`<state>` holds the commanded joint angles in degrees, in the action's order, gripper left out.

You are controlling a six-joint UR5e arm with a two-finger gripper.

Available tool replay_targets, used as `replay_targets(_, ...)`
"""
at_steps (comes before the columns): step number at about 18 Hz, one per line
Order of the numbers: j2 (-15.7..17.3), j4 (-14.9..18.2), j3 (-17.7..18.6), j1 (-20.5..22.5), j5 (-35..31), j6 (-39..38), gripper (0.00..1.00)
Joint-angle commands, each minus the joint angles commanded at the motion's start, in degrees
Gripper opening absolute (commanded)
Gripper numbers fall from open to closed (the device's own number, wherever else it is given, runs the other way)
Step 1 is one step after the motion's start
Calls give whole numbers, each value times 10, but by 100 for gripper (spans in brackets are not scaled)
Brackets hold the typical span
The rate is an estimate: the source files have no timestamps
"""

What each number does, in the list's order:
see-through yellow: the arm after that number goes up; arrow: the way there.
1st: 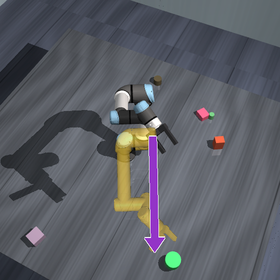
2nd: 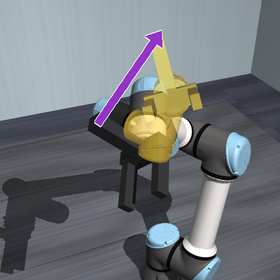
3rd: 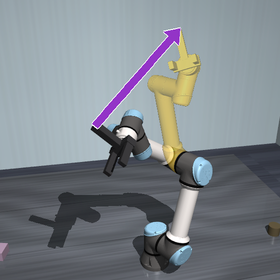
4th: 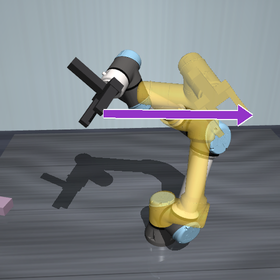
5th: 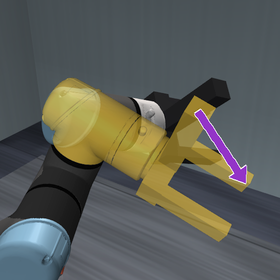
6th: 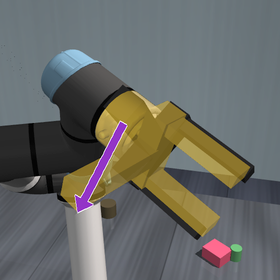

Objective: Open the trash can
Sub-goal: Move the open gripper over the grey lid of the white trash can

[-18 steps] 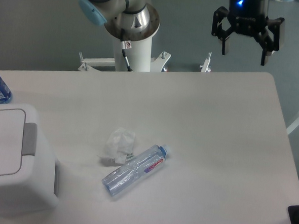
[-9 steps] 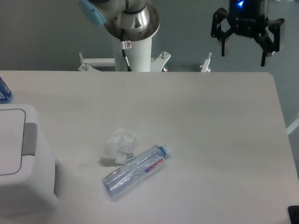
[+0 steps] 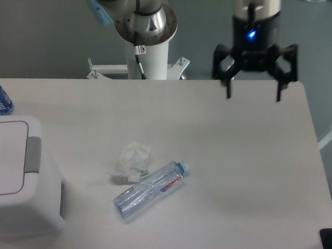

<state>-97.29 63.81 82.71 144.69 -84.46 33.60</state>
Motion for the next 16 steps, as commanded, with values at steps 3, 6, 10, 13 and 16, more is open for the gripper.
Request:
replay_targets(3,-18,0,-4,-50,0,-95,100)
replay_targets(6,-24,-2,-4,-91,2,-175,100)
replay_targets(10,-31,-16,-4,-109,68,-284,100)
replay_targets(13,-31,-17,-1,-130,101,-318,100)
replay_targets(16,-34,-17,-1,-154,102,-318,100)
